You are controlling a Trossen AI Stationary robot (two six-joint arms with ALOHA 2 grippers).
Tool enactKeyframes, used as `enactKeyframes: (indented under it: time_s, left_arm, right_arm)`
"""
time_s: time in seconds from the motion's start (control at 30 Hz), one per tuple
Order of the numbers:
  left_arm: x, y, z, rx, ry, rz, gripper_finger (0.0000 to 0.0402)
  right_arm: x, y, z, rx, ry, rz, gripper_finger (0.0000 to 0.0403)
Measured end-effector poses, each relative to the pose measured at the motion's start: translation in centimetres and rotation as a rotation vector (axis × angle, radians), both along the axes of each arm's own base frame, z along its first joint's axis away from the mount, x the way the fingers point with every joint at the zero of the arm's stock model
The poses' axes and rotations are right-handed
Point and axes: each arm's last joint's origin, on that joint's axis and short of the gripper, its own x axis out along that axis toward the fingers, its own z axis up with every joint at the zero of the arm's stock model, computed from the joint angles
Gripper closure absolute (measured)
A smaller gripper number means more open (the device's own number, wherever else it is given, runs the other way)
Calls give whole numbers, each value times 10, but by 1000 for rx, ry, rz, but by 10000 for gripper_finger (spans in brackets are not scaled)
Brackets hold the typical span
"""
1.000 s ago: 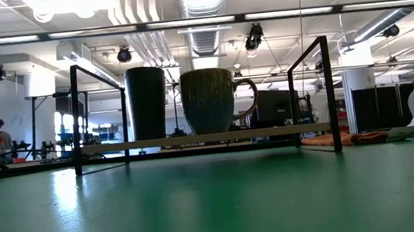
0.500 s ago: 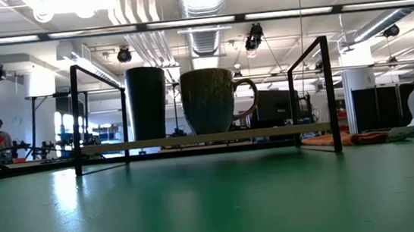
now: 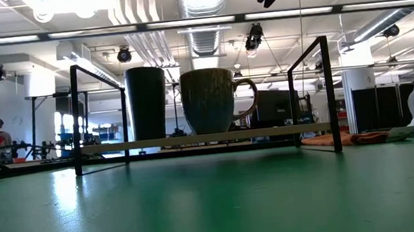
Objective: Stack small to large cups/mugs on shelf
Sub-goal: Put the light blue mug on the shelf
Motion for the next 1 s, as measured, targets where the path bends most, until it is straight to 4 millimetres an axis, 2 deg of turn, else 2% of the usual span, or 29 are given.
enactKeyframes:
  time_s: [0.13, 0.27, 0.4, 0.47, 0.6, 0.73, 0.83, 1.0]
  left_arm:
    - [6, 2, -3, 18, -16, -34, 320]
    - [14, 7, -3, 34, -32, -88, 387]
    - [19, 15, -1, 65, -38, -115, 398]
    - [18, 24, 7, 96, -31, -131, 399]
    - [4, 55, 45, 163, -9, -179, 400]
    - [-4, 94, 95, 201, -129, -191, 401]
    - [5, 125, 126, 271, -238, -216, 401]
    - [36, 176, 169, 448, -326, -298, 401]
  right_arm:
    - [-4, 1, 2, 3, -10, -9, 229]
    - [-11, 3, 5, 21, -32, -42, 229]
    - [-24, 7, 11, 49, -40, -86, 231]
    - [-32, 9, 13, 68, -43, -115, 233]
    - [-50, 14, 15, 109, -32, -178, 241]
    - [-66, 19, 12, 147, 3, -232, 252]
    - [-75, 26, 7, 161, -6, -236, 262]
    - [-89, 35, -6, 197, -6, -278, 278]
